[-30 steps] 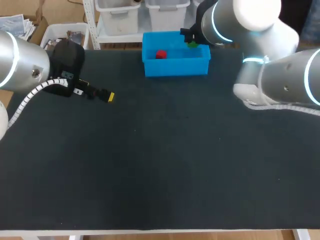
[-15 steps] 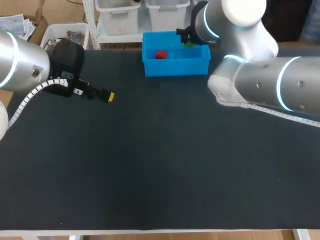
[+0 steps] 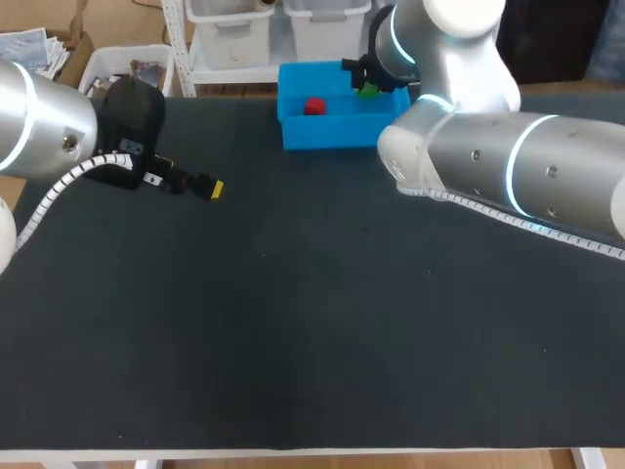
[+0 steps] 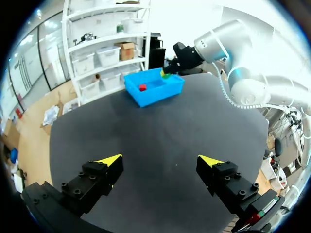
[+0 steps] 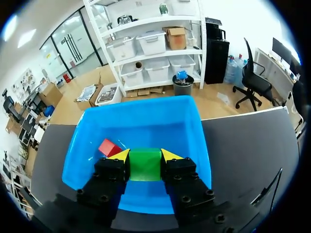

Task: Use the left arm to pick the red cube and place it into the blue plastic box first, then use the right arm to grasp the green cube and put it into the same blue plastic box after the first action is fully finished.

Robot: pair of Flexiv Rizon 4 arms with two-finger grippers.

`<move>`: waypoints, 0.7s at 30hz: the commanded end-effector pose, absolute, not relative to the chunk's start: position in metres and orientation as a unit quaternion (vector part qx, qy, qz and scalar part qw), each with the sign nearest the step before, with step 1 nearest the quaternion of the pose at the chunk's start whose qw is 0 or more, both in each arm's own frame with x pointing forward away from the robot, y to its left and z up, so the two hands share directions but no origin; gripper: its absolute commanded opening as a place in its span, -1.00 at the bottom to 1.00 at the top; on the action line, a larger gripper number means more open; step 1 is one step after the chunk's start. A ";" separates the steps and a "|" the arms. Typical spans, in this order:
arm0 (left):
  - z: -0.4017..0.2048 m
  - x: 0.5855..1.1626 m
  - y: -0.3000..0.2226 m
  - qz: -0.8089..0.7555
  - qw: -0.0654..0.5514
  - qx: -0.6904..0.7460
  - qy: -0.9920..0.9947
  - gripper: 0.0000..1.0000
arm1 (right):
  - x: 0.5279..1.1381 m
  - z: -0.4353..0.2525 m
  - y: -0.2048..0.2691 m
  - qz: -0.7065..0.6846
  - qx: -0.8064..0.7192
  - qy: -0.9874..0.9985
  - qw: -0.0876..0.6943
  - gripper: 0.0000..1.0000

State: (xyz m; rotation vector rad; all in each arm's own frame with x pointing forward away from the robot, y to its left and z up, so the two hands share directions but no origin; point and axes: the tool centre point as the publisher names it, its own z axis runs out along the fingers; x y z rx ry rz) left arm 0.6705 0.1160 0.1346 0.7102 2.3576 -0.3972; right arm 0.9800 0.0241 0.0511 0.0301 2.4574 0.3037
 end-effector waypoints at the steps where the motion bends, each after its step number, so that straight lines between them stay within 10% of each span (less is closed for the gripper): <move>1: 0.134 0.671 0.117 -0.154 0.319 0.272 0.895 1.00 | 0.983 0.050 0.025 0.117 0.010 0.941 0.317 -1.00; 3: 0.134 0.671 0.117 -0.154 0.319 0.272 0.895 1.00 | 0.983 0.049 0.025 0.115 0.010 0.943 0.314 -1.00; 6: 0.134 0.671 0.117 -0.154 0.319 0.272 0.895 1.00 | 0.983 0.049 0.025 0.115 0.011 0.943 0.311 -0.29; 9: 0.134 0.671 0.117 -0.154 0.319 0.272 0.895 1.00 | 0.983 0.049 0.024 0.115 0.010 0.944 0.310 0.00; 12: 0.134 0.671 0.117 -0.154 0.319 0.272 0.895 1.00 | 0.983 0.052 0.023 0.115 0.009 0.943 0.311 0.91; 21: 0.134 0.671 0.117 -0.154 0.319 0.272 0.895 1.00 | 0.978 0.063 0.022 0.116 0.009 0.942 0.316 1.00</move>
